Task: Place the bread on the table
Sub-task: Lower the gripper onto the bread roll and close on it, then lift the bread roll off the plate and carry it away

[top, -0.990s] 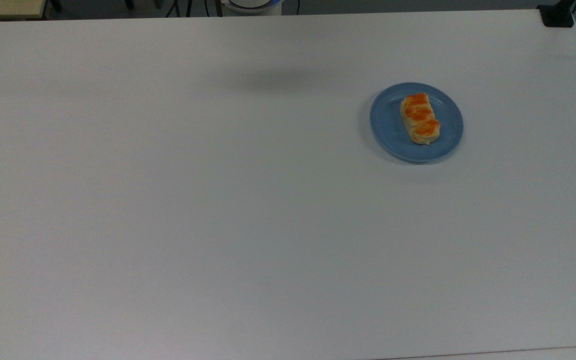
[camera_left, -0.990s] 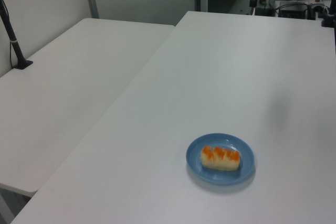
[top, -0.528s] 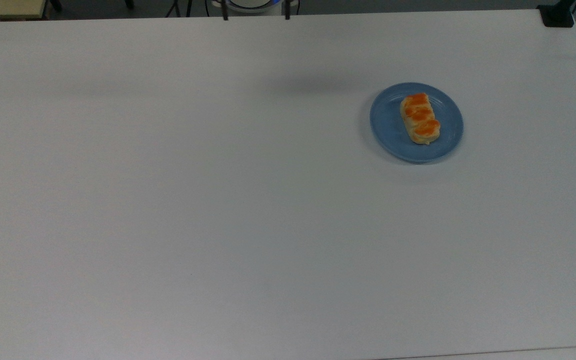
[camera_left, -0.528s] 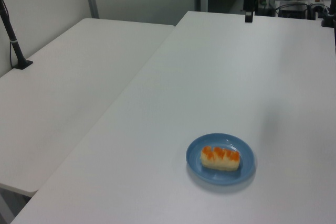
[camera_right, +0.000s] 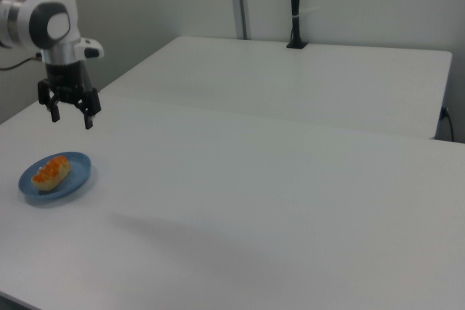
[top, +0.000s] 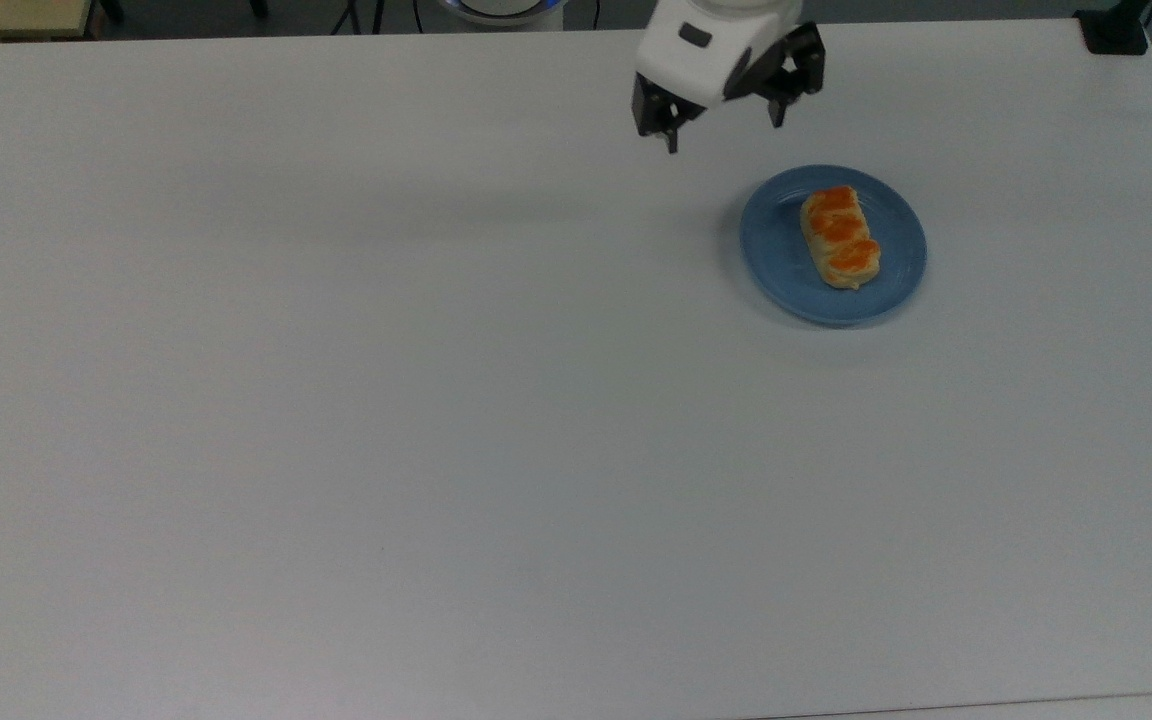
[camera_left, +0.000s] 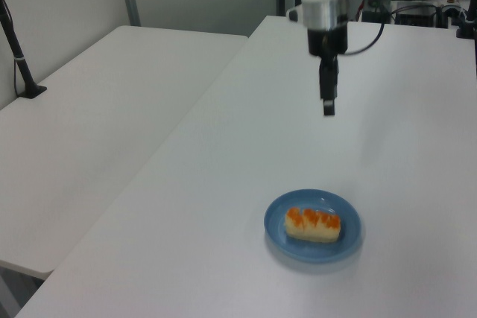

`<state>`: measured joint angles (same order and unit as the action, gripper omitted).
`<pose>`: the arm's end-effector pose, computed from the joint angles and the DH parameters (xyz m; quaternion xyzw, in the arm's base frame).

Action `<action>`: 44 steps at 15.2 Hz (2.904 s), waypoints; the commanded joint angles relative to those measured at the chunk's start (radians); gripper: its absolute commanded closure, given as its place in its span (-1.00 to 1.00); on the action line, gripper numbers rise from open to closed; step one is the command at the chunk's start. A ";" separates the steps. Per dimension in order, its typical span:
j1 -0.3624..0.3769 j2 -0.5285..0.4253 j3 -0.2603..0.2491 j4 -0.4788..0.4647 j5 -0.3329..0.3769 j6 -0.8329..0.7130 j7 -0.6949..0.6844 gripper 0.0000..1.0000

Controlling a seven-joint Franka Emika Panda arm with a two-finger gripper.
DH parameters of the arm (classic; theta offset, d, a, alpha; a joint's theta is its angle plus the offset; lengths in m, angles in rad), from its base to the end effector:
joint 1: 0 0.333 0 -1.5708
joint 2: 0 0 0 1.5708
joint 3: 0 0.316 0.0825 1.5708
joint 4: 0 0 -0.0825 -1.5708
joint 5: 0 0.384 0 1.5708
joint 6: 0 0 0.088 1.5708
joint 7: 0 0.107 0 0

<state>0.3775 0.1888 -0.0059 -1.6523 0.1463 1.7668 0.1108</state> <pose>0.5660 0.2346 0.4925 -0.9904 -0.1129 0.0528 0.0597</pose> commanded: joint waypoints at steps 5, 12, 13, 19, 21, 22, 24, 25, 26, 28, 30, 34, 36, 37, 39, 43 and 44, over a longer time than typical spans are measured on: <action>0.046 0.061 0.155 -0.178 0.012 0.365 0.206 -1.00; 0.086 0.184 0.179 -0.170 -0.095 0.437 0.338 -0.92; 0.086 0.205 0.179 -0.169 -0.128 0.459 0.375 -0.92; 0.098 0.213 0.179 -0.167 -0.183 0.484 0.425 0.13; 0.083 0.166 0.179 -0.167 -0.183 0.453 0.415 0.23; 0.077 0.137 0.179 -0.164 -0.182 0.401 0.406 0.23; 0.017 0.065 0.181 -0.155 -0.178 0.266 0.350 0.23; -0.015 0.034 0.179 -0.152 -0.178 0.222 0.307 0.23; -0.066 0.005 0.178 -0.150 -0.177 0.195 0.252 0.23; -0.168 -0.026 0.170 -0.150 -0.177 0.152 0.161 0.23; -0.334 -0.042 0.165 -0.152 -0.189 0.140 0.077 0.22; -0.589 -0.017 0.117 -0.159 -0.212 0.155 -0.221 0.21; -0.641 0.012 0.057 -0.158 -0.215 0.193 -0.340 0.21; -0.652 0.033 0.020 -0.162 -0.215 0.226 -0.391 0.21; -0.661 0.090 -0.043 -0.159 -0.217 0.284 -0.472 0.21; -0.693 0.165 -0.068 -0.159 -0.217 0.431 -0.528 0.21; -0.697 0.179 -0.068 -0.161 -0.217 0.466 -0.540 0.21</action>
<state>-0.3158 0.3399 -0.0662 -1.8028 -0.0567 2.1426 -0.3878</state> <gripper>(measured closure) 0.604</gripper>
